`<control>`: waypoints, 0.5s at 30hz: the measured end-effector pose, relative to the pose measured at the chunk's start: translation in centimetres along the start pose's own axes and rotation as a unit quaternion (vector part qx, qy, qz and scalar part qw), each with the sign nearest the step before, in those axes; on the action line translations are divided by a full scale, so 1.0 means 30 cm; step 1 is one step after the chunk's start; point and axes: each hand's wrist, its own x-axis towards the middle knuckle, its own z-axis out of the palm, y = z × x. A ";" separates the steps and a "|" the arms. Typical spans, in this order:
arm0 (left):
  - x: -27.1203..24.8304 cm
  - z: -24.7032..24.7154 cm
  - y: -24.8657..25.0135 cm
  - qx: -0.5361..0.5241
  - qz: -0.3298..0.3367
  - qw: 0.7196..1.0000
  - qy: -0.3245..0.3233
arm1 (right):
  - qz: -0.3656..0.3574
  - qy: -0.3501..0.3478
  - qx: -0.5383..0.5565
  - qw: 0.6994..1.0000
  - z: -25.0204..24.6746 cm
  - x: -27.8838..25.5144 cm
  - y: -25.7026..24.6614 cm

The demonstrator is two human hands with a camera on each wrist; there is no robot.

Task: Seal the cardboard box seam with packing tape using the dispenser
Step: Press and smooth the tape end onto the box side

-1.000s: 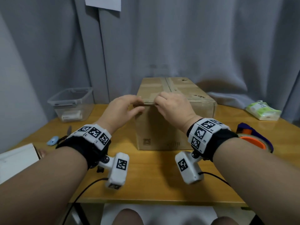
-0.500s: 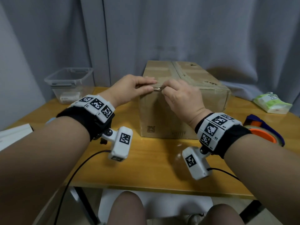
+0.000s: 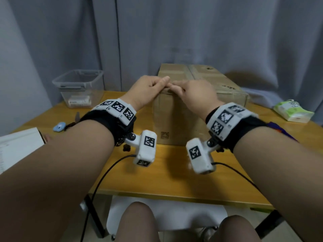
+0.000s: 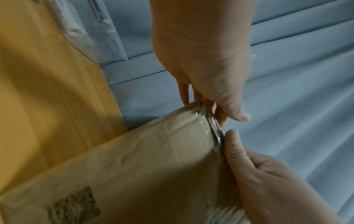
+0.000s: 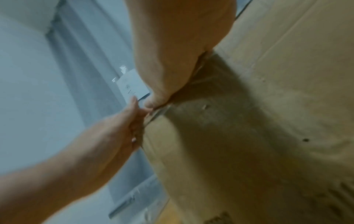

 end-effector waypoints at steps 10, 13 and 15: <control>-0.035 0.052 -0.055 0.080 0.104 0.991 0.030 | 0.030 -0.024 -0.042 0.998 0.018 -0.036 -0.029; -0.053 0.037 -0.041 0.102 0.119 0.988 -0.006 | 0.001 -0.044 -0.001 0.999 0.000 -0.040 0.004; -0.047 0.021 -0.027 0.103 0.084 0.991 -0.018 | -0.034 -0.065 0.014 0.997 -0.015 -0.046 0.036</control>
